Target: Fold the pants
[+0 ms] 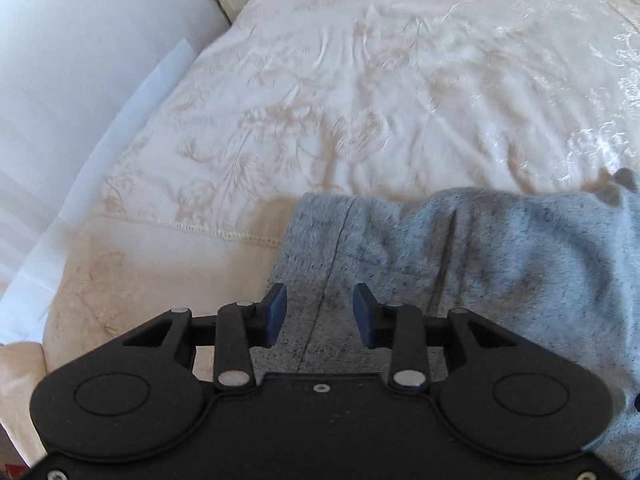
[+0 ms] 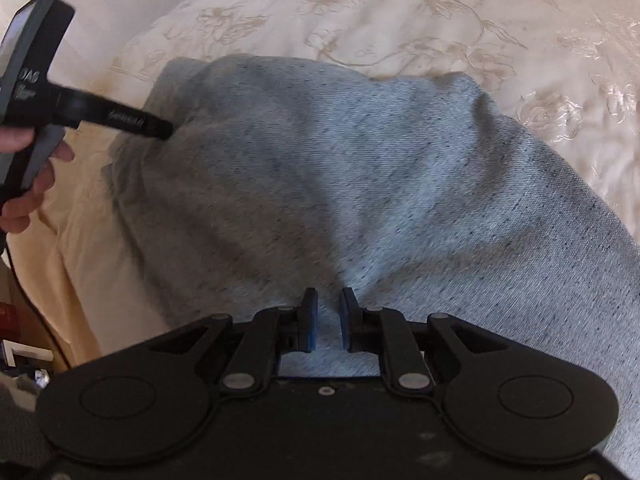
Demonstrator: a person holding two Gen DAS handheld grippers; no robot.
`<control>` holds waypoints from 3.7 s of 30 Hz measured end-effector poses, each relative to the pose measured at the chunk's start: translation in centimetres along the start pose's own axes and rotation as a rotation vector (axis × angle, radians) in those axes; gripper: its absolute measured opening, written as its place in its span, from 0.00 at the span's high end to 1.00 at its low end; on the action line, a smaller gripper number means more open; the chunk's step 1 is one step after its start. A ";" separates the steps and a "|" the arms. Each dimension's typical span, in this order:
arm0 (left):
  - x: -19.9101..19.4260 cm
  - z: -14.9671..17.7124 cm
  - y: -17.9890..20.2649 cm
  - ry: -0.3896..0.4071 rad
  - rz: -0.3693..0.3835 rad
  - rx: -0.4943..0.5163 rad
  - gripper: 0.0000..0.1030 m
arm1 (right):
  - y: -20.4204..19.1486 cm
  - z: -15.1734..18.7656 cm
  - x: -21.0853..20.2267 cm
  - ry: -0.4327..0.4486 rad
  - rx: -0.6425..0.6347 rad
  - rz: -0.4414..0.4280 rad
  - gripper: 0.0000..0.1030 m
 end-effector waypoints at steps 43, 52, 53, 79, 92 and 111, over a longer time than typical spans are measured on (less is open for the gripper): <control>-17.7 4.2 37.1 -0.016 0.406 0.349 0.51 | 36.4 29.4 -36.0 0.366 0.713 0.744 0.63; -19.6 6.0 42.3 -0.088 0.406 0.345 0.51 | 42.8 33.8 -37.1 0.284 0.823 0.444 0.60; -19.6 6.0 42.4 -0.094 0.402 0.345 0.51 | 43.1 34.2 -36.8 0.288 0.840 0.419 0.60; -13.8 -1.6 50.6 -0.106 0.436 0.284 0.52 | 41.8 31.3 -36.9 0.397 0.884 0.235 0.92; -16.7 5.6 43.7 -0.193 0.427 0.318 0.53 | 40.3 29.4 -39.0 0.392 0.860 0.261 0.92; -11.7 0.6 29.0 -0.142 0.594 0.175 0.55 | 24.8 15.8 -39.1 0.479 0.710 0.363 0.92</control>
Point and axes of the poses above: each gripper's, at about its wrist camera, not at the fingertips, and x roughly the way its jaws point, y to its right, z to its underside, the point moved 5 cm from there along x, roughly the way its jaws point, and after that the axes turned 9 degrees about y, right-handed, at the moved point
